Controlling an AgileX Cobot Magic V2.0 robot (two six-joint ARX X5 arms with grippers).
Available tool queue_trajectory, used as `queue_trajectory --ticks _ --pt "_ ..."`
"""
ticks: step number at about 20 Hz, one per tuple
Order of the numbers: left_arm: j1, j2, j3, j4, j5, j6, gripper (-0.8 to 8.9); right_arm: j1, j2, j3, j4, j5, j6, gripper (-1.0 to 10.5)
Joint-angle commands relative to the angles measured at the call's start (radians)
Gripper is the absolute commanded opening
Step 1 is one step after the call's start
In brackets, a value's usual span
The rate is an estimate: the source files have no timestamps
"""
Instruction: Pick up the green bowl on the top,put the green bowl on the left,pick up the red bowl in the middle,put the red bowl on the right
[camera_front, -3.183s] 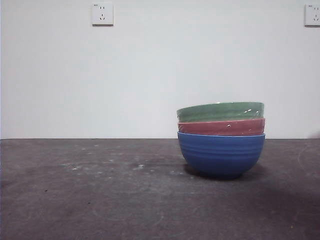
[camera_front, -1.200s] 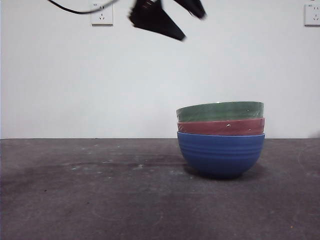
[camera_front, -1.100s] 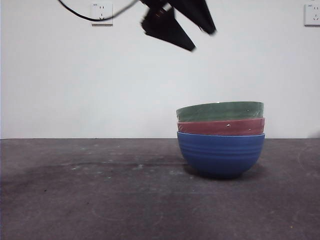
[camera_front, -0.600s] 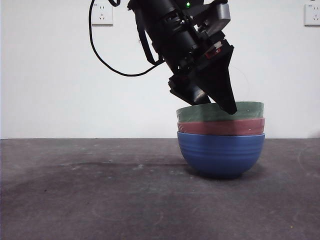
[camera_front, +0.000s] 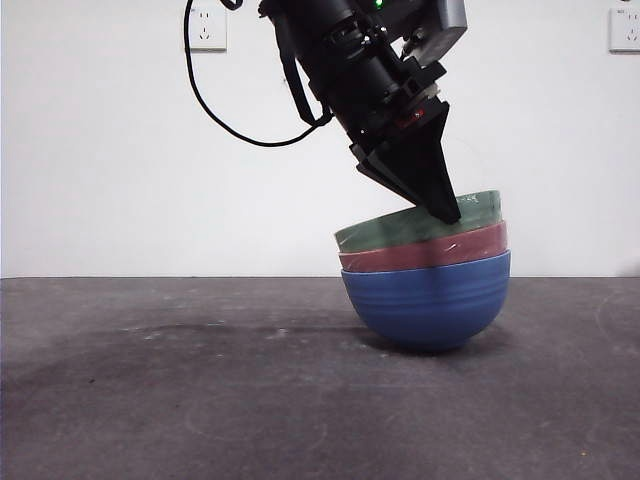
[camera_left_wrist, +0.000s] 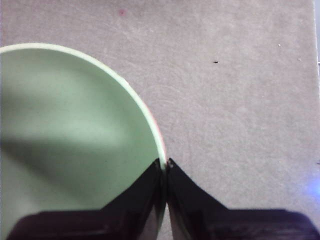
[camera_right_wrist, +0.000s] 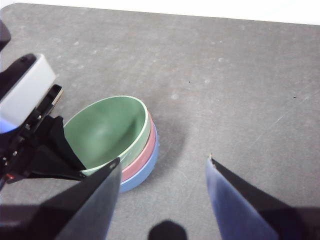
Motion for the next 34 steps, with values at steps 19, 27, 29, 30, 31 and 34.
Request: queue_trajectory --ticks 19,27,29,30,31,34 --pt "0.199 -0.356 -0.04 -0.377 -0.279 -0.22 -0.08 0.0 0.002 0.005 -0.011 0.051 0.014 2.8" --pt "0.215 -0.366 -0.47 0.087 -0.34 -0.271 -0.09 0.001 0.034 0.005 -0.01 0.043 0.074 2.8" --pt "0.225 -0.365 -0.525 0.132 -0.331 -0.265 -0.09 0.002 0.053 0.005 -0.01 0.032 0.077 2.8" --pt "0.227 -0.365 -0.548 0.143 -0.331 -0.262 -0.09 0.002 0.064 0.005 -0.009 0.002 0.078 2.8" --pt "0.228 -0.365 -0.568 0.151 -0.329 -0.262 -0.09 0.002 0.076 0.005 -0.006 -0.035 0.084 2.8" --pt "0.232 -0.365 -0.605 0.158 -0.272 -0.262 -0.08 0.002 0.101 0.005 0.01 -0.063 0.085 2.8"
